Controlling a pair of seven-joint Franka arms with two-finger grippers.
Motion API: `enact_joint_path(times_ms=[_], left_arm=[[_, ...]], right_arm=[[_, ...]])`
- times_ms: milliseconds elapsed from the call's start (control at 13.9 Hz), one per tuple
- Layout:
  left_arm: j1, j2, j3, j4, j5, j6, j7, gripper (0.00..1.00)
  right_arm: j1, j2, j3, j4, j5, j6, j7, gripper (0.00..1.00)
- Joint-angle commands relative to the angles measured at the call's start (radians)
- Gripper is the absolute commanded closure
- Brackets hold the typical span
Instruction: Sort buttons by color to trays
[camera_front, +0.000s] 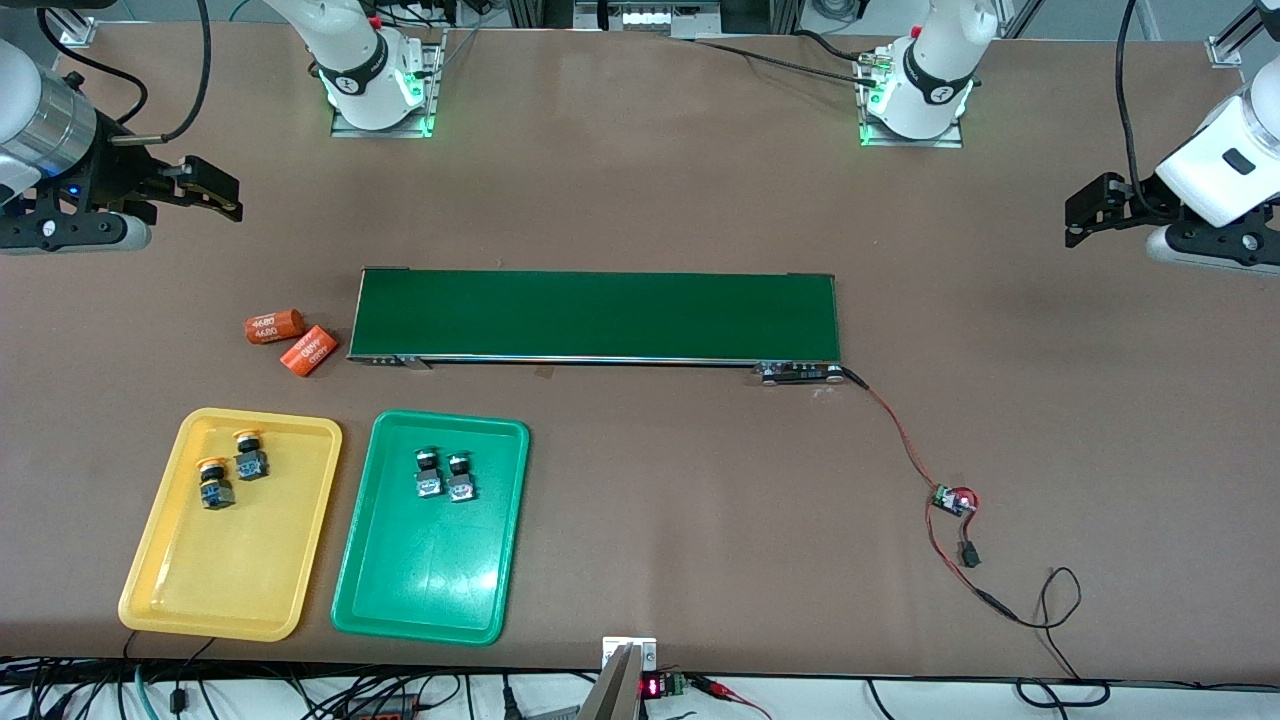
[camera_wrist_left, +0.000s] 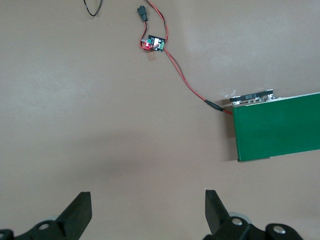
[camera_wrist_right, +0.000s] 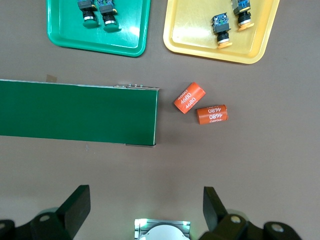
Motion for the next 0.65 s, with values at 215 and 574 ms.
enact_joint_path(times_ms=[215,574], left_arm=[[0.004,0.004,-0.002,0.021,0.017,-0.019,0.0,0.0],[0.003,0.004,-0.001,0.021,0.017,-0.021,0.0,0.0]], right_arm=[[0.005,0.004,-0.007,0.015,0.0,-0.01,0.016,0.0],[0.002,0.002,-0.009,0.015,-0.009,-0.015,0.016,0.0]])
